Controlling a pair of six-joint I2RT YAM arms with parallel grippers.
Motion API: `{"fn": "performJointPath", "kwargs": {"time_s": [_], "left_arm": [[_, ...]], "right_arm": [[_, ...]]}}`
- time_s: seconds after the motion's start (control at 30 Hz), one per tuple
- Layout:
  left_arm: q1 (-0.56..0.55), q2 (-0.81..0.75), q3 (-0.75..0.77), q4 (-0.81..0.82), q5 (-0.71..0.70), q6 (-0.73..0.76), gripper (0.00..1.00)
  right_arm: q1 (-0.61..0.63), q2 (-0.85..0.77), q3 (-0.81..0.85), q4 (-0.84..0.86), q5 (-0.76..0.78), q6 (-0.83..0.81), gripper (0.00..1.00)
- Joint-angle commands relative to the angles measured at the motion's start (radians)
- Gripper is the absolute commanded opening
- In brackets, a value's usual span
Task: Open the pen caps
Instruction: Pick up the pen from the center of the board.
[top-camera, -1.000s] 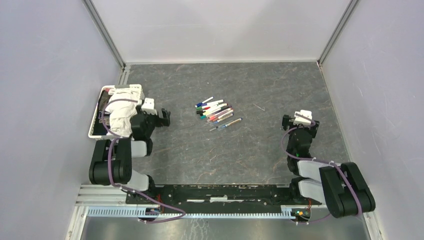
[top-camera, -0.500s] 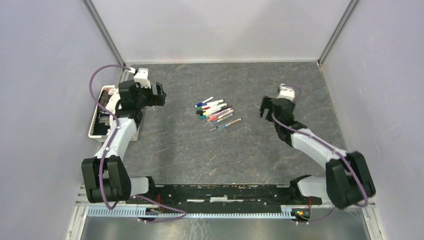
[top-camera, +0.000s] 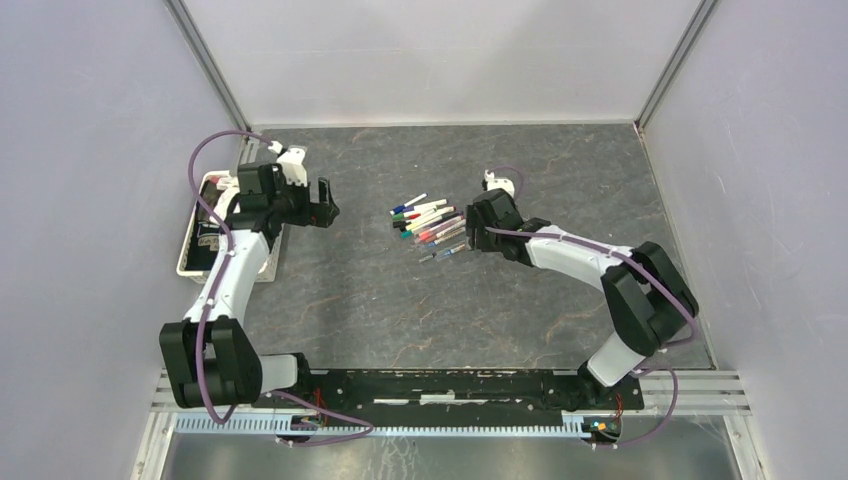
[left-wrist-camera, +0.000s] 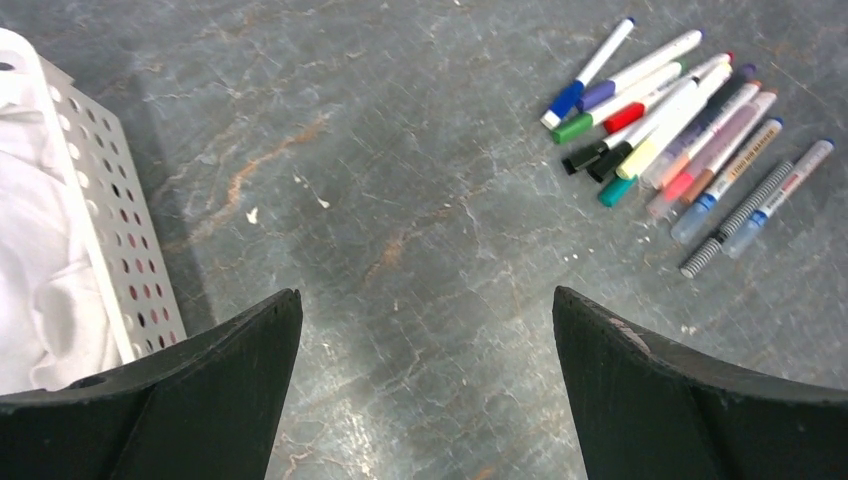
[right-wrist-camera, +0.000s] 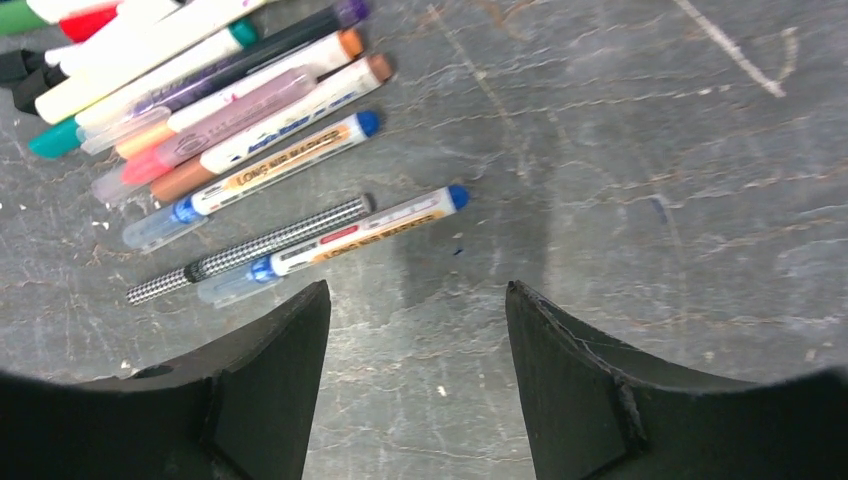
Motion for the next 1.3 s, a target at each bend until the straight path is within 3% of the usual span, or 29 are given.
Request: {"fn": "performJointPath", "kwargs": {"time_s": [0.0, 0.53, 1.0, 1.27], "left_arm": [[0.005, -0.058, 0.012, -0.063, 0.091, 0.059, 1.00], [0.004, -0.119, -0.023, -0.126, 0.128, 0.147, 1.00], [0.006, -0.139, -0.037, -0.135, 0.148, 0.169, 1.00], [0.005, -0.139, -0.026, -0.145, 0.175, 0.166, 1.00]], "right_arm": [[0.040, 0.051, 0.083, -0.056, 0.009, 0.070, 0.69], [0.113, 0.256, 0.255, -0.182, 0.207, 0.247, 0.65], [0.110, 0.237, 0.146, -0.155, 0.246, 0.251, 0.59], [0.111, 0.205, 0.125, -0.147, 0.227, 0.229, 0.46]]}}
